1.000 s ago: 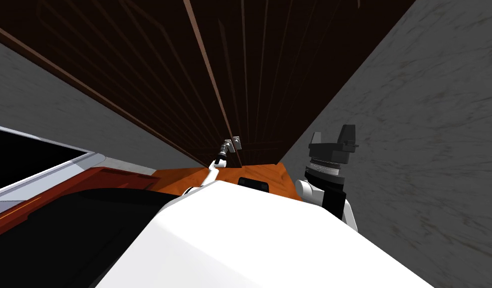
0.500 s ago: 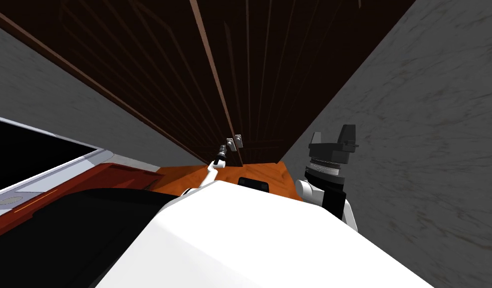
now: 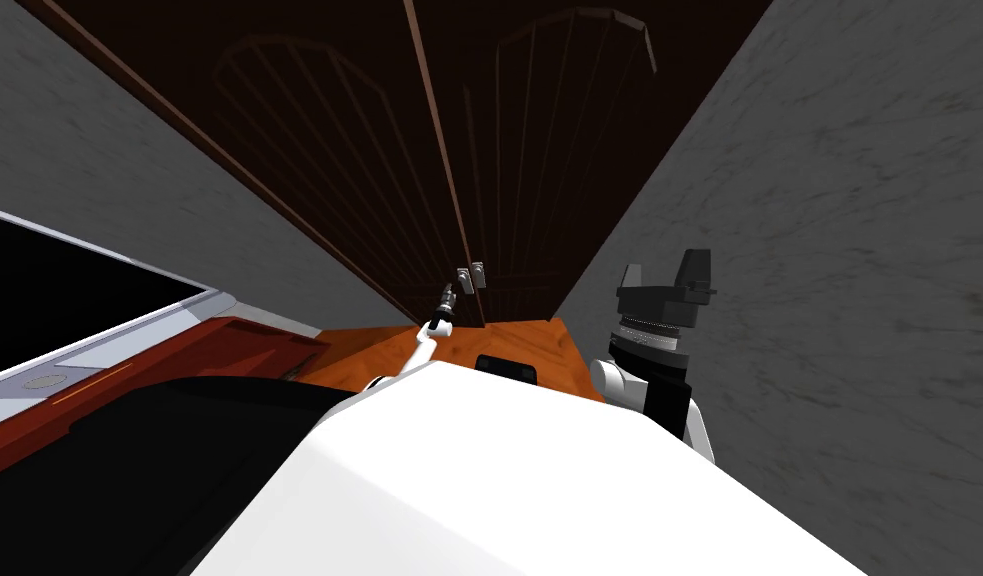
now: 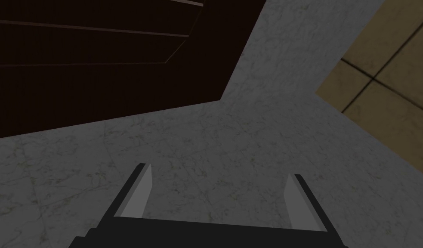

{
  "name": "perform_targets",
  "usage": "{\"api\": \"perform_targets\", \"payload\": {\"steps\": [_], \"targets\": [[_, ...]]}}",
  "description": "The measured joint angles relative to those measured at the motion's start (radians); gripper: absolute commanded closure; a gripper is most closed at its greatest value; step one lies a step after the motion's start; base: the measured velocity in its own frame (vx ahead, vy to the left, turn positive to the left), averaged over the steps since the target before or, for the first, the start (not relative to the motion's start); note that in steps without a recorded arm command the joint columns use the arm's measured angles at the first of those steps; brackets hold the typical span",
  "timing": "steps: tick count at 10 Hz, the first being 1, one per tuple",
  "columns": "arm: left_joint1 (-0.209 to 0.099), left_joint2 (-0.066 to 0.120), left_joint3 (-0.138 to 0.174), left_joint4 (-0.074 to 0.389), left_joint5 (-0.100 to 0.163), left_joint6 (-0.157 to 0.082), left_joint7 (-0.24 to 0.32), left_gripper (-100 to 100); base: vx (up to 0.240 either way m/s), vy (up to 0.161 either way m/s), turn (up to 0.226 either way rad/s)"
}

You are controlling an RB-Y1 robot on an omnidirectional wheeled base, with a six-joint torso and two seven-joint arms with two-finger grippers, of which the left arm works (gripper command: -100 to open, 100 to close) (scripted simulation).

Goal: Pull the door open

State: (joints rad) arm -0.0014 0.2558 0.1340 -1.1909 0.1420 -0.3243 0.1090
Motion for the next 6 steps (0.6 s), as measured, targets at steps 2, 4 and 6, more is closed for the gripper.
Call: {"api": "perform_targets", "payload": {"steps": [2, 4, 6], "targets": [[0.003, -0.01, -0.012, -0.009, -0.003, -0.004, 0.0, -100, -0.031, 0.007, 0.081], [0.028, 0.0, 0.02, 0.01, 0.001, -0.011, -0.004, -100, 0.11, 0.089, 0.107], [0.032, 0.006, 0.039, 0.012, 0.003, 0.001, -0.01, -100, 0.173, 0.056, -0.026]]}}
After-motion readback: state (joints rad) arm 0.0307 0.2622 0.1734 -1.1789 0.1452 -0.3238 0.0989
